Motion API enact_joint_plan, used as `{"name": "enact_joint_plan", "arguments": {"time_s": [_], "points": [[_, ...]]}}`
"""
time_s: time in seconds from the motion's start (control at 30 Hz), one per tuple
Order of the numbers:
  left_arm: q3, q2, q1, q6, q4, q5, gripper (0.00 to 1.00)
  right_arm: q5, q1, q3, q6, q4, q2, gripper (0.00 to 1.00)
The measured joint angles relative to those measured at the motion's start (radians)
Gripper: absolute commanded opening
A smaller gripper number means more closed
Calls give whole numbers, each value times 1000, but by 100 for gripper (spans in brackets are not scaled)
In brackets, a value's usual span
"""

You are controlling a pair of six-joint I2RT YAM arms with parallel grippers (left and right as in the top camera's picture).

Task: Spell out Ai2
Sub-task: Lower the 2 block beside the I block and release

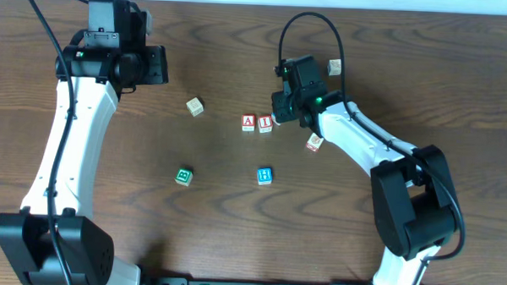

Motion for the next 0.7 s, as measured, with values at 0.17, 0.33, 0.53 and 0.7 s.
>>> {"name": "enact_joint_plan", "arguments": {"time_s": [0.17, 0.33, 0.53, 0.7], "points": [[0, 0, 0, 0, 0, 0, 59, 10, 0, 0, -61, 4, 0, 42], [0, 0, 0, 0, 0, 0, 59, 10, 0, 0, -119, 7, 0, 22], [0, 0, 0, 0, 0, 0, 59, 14, 18, 0, -164, 88, 0, 1], [0, 0, 0, 0, 0, 0, 59, 14, 51, 13, -171, 82, 16, 1]]}}
